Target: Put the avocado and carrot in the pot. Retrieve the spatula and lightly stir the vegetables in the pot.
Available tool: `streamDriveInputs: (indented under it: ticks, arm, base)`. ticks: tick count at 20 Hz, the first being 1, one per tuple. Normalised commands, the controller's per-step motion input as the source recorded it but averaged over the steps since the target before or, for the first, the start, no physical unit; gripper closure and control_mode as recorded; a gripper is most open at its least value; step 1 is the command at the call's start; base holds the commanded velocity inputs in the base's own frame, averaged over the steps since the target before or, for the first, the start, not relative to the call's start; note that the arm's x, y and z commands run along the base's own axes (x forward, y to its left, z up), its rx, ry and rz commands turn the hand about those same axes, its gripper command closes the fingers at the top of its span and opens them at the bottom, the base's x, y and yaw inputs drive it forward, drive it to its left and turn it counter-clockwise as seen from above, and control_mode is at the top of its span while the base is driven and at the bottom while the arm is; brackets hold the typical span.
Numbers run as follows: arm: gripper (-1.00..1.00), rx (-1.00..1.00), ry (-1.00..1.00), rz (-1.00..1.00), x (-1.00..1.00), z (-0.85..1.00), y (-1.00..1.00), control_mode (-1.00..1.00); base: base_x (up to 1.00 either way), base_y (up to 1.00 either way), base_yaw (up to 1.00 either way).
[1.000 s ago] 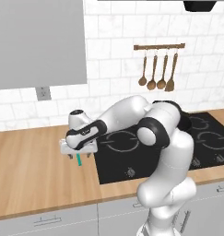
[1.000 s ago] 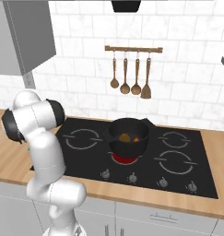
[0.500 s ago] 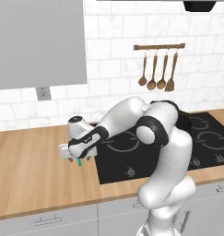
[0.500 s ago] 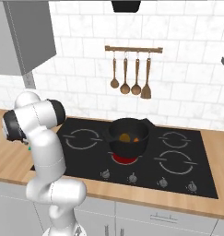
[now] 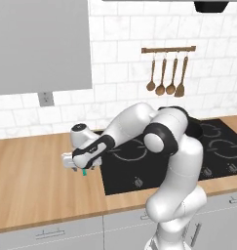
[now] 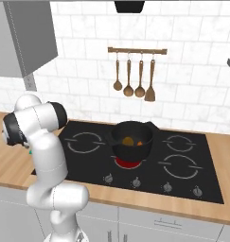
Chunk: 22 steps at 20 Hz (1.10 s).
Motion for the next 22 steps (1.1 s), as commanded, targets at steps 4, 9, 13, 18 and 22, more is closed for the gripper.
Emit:
streamDriveInputs:
  ticks: [4,9,13,18,22]
  arm:
    - [1.0,0.0,0.0,0.0,0.0,-0.29,0.0,-1.0]
    - [1.0,0.0,0.0,0.0,0.0,-0.08,0.0,-1.0]
    - [1.0,0.0,0.0,0.0,0.0,-0.14,0.0,-1.0]
    - [1.0,0.0,0.05,0.0,0.03,-0.64,-0.12,-1.0]
    - [1.0,0.05,0.03,0.0,0.12,-1.0,-0.4,-1.0]
  base:
    - [0.0,0.0,0.0]
    - [0.0,0.0,0.0]
    - [0.0,0.0,0.0]
    - [0.0,0.0,0.0]
    - [0.0,0.0,0.0]
